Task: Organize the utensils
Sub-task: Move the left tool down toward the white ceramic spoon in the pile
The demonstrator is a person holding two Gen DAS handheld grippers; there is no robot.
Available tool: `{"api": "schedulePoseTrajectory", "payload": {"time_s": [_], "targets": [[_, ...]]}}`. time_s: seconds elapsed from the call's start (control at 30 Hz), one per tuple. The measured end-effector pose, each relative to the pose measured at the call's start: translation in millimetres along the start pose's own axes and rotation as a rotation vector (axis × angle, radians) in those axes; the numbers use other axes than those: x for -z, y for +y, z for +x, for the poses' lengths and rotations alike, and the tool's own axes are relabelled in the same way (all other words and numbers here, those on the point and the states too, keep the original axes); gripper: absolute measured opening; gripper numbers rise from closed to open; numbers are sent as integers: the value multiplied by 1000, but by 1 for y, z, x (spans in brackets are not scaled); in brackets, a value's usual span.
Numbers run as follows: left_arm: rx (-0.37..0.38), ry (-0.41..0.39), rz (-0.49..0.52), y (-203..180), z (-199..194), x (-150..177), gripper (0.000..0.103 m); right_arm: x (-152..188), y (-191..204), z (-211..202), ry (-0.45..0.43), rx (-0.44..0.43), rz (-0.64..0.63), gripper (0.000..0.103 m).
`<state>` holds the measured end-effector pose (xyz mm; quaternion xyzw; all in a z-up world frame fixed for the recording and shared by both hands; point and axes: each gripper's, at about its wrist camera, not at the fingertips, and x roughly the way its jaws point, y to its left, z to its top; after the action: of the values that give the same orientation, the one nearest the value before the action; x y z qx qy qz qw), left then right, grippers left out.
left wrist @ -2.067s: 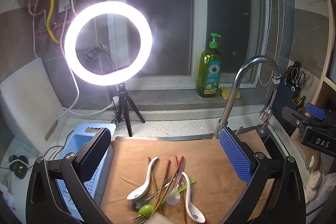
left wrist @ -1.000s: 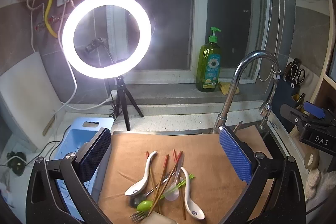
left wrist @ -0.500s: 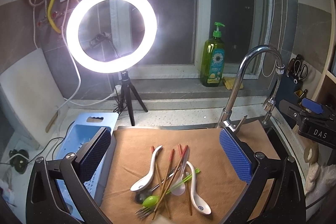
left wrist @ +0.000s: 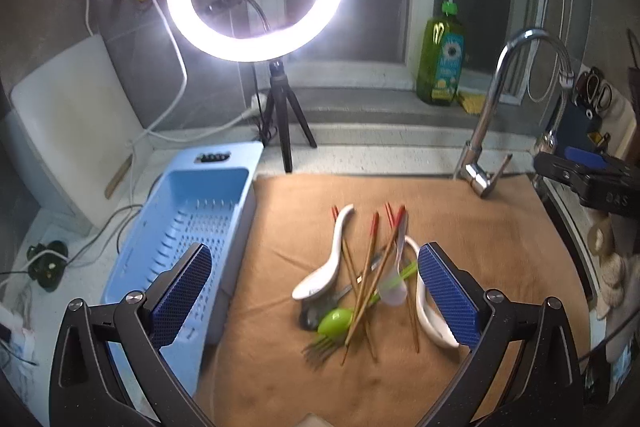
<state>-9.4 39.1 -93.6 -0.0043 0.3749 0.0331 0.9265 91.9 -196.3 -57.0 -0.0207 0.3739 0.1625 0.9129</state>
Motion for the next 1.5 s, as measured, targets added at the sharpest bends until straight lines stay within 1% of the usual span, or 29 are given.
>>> {"api": "schedulePoseTrajectory", "payload": {"time_s": [0.13,0.27,0.37,0.43,0.47,0.57,0.63,0.7,0.73,0.77,0.8,0.83,0.93,1.07,1.1,1.13,1.27,1.3,1.4,1.5], "targets": [[15,44,-6,-10,5,18,99,12,11,28,81,-89,-30,103],[25,74,-6,-25,8,36,99,22,11,54,166,-172,-15,103],[26,99,-35,-37,11,50,98,30,7,75,233,-246,13,103],[26,114,-61,-44,13,57,95,34,4,86,270,-284,26,102],[29,122,-76,-48,14,61,94,36,4,91,268,-309,32,100],[40,147,-113,-60,21,73,90,43,6,107,315,-352,14,92],[48,159,-133,-67,25,79,88,48,8,119,358,-396,17,82],[65,175,-160,-74,31,84,82,53,12,128,395,-433,15,77],[75,180,-171,-77,33,86,80,54,13,131,407,-442,12,74],[92,187,-189,-79,36,88,76,56,14,134,417,-449,10,73],[108,194,-205,-80,38,89,72,58,16,137,428,-458,10,68],[126,201,-220,-81,41,90,71,60,18,140,442,-473,15,61],[157,217,-250,-85,50,92,61,65,21,148,476,-500,21,50],[186,249,-267,-89,62,95,45,72,23,158,517,-537,53,44],[190,259,-268,-90,66,96,41,74,24,160,524,-545,60,39],[193,265,-267,-91,68,98,39,75,24,162,533,-553,67,35],[192,290,-263,-93,78,102,35,80,29,171,558,-564,86,33],[190,292,-266,-93,80,102,32,81,29,173,563,-570,94,31],[188,302,-270,-93,85,102,28,84,31,177,578,-584,112,25],[192,309,-270,-92,89,101,23,87,31,181,587,-583,122,24]]}}
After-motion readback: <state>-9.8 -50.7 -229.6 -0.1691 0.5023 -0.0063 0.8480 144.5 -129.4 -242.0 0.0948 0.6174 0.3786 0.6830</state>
